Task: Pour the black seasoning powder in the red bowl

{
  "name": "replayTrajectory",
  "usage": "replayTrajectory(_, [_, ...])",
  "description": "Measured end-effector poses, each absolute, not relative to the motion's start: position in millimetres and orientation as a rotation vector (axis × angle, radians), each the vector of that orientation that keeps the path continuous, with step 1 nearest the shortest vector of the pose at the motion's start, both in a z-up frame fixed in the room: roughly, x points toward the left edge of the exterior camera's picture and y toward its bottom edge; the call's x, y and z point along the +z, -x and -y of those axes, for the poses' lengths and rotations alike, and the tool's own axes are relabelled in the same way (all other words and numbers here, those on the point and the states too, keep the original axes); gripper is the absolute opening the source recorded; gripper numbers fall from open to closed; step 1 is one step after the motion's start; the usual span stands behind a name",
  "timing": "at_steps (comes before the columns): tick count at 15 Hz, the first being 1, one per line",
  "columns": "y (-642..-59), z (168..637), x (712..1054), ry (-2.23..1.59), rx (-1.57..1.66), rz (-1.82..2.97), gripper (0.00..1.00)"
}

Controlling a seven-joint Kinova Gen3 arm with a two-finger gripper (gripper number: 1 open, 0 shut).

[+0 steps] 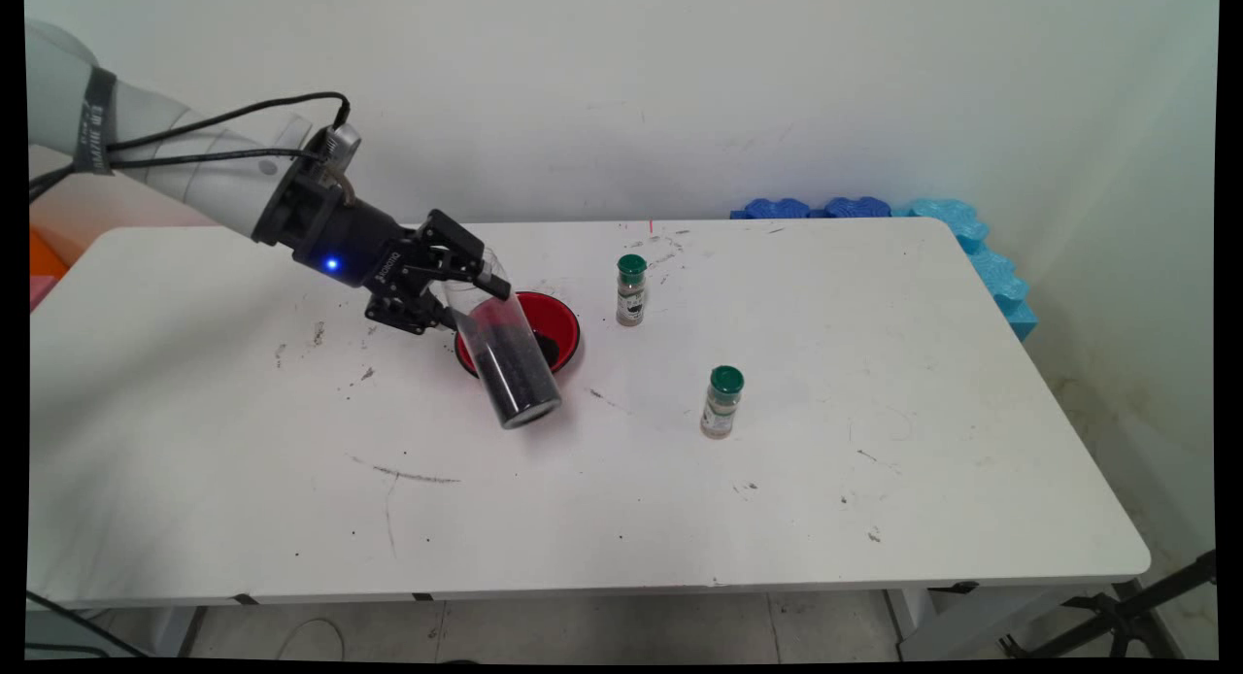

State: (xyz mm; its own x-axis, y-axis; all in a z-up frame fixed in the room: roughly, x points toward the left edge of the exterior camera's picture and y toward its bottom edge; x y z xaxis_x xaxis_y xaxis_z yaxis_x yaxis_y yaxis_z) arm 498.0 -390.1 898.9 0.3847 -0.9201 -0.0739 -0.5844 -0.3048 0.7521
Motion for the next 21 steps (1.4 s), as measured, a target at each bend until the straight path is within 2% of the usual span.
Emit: replayTrajectory(21, [-490.7,407.8,873.6,-2.224,-1.017,0.710,0.00])
